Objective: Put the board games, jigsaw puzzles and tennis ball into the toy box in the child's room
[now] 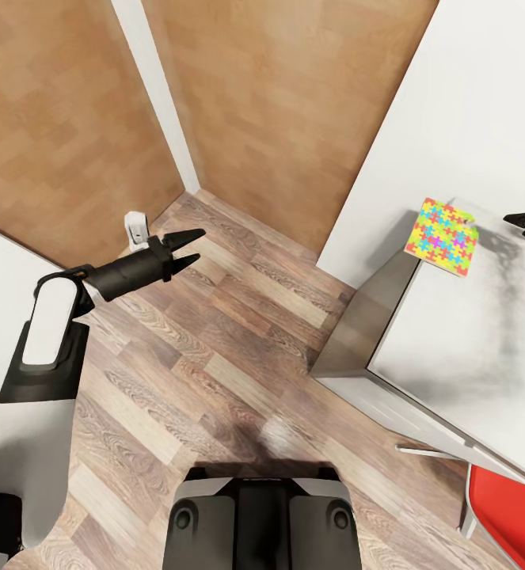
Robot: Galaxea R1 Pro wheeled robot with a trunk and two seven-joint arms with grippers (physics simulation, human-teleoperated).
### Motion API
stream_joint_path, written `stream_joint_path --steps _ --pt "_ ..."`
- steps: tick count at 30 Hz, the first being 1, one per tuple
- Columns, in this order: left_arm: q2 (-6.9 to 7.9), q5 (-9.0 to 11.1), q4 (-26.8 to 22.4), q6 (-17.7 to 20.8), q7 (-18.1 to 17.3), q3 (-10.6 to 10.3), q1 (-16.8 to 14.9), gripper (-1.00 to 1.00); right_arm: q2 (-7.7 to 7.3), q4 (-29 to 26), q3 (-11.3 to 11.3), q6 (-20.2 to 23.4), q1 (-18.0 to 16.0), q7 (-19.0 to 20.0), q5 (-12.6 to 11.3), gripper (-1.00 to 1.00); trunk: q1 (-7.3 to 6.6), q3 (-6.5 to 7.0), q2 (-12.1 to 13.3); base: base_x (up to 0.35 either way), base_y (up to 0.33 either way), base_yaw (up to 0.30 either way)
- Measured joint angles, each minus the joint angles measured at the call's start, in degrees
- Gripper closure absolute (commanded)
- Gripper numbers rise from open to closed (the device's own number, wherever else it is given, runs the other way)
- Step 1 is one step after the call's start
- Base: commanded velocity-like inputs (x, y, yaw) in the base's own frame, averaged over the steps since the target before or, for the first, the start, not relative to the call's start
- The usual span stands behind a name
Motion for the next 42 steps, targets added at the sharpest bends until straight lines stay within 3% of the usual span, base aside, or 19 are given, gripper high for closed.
stream_joint_path --steps 5,7,11,14,16,17,19,20,21,22,24,27,29,33,35,42 --pt "-1.47 -1.6 4.1 -0.9 -0.1 -0.7 0.2 -1.0 -0.98 -3.9 0.0 2.1 2.6 0.0 -1.4 -1.0 0.0 0.0 0.0 0.0 0.0 0.0" --pt "-2.5 -3.0 8.1 -2.3 -0.4 -1.0 0.1 -1.0 -1.62 -7.0 -0.2 4.3 4.3 0.0 -3.2 -1.0 0.0 0.0 0.0 0.0 0.0 0.0" --pt "-3.32 -3.8 12.6 -4.3 -0.8 -1.2 0.0 -1.0 -2.16 -10.2 -1.2 7.1 6.1 -0.1 -5.2 -1.0 0.0 0.0 0.0 0.0 0.0 0.0" --pt "-3.87 -4.4 16.6 -6.4 -1.1 -1.4 -0.5 -1.0 -2.49 -13.5 -3.2 9.9 7.8 -0.2 -6.8 -1.0 0.0 0.0 0.0 0.0 0.0 0.0" --pt "-4.28 -4.9 19.9 -8.3 -1.3 -1.7 -1.6 -1.0 -2.66 -17.0 -6.1 12.8 9.7 -0.2 -7.8 -1.0 0.0 0.0 0.0 0.0 0.0 0.0" --pt "-4.29 -4.9 20.0 -8.3 -1.3 -1.7 -1.6 -1.0 -2.66 -17.1 -6.2 12.9 9.7 -0.2 -7.8 -1.0 0.0 0.0 0.0 0.0 0.0 0.0" --pt "-4.67 -5.2 22.9 -9.7 -1.4 -2.2 -3.1 -1.0 -2.73 -20.9 -9.7 15.9 11.8 -0.2 -8.5 -1.0 0.0 0.0 0.0 0.0 0.0 0.0" --pt "-4.68 -5.2 22.9 -9.7 -1.4 -2.2 -3.1 -1.0 -2.73 -21.0 -9.7 16.0 11.8 -0.2 -8.4 -1.0 0.0 0.0 0.0 0.0 0.0 0.0" --pt "-4.81 -5.3 24.2 -10.2 -1.5 -2.5 -3.8 -1.0 -2.73 -22.9 -11.5 17.2 12.9 -0.2 -8.7 -1.0 0.0 0.0 0.0 0.0 0.0 0.0" --pt "-4.82 -5.3 24.3 -10.2 -1.5 -2.5 -3.8 -1.0 -2.73 -22.9 -11.6 17.3 12.9 -0.2 -8.7 -1.0 0.0 0.0 0.0 0.0 0.0 0.0" --pt "-5.01 -5.4 26.9 -11.0 -1.5 -3.4 -5.3 -1.0 -2.69 -26.7 -15.0 19.1 14.9 -0.2 -9.2 -1.0 0.0 0.0 0.0 0.0 0.0 0.0" --pt "-5.09 -5.5 28.5 -11.2 -1.6 -3.9 -6.1 -1.0 -2.68 -28.6 -16.4 19.8 15.9 -0.2 -9.4 -1.0 0.0 0.0 0.0 0.0 0.0 -0.002" --pt "-5.19 -5.5 32.0 -11.5 -1.7 -4.6 -8.0 -1.0 -2.67 -31.4 -18.6 20.1 17.6 -0.2 -9.8 -1.0 0.0 0.0 0.0 0.0 0.0 -0.029" --pt "-5.27 -5.6 36.4 -11.8 -2.5 -5.0 -10.1 -1.0 -2.66 -33.3 -20.1 20.1 19.1 -0.2 -10.3 -1.0 0.0 0.0 0.0 0.0 0.0 -0.105" --pt "-5.29 -5.7 40.4 -12.0 -4.4 -5.3 -11.9 -1.0 -2.61 -34.5 -20.9 20.1 20.1 -0.2 -11.1 -1.0 0.0 0.0 0.0 0.0 0.0 -0.169" --pt "-5.27 -7.3 46.2 -12.3 -9.8 -6.0 -14.8 -1.0 -2.36 -35.7 -21.9 20.1 21.3 -0.2 -12.6 -1.0 0.0 0.02 0.0 0.0 0.0 -0.216"
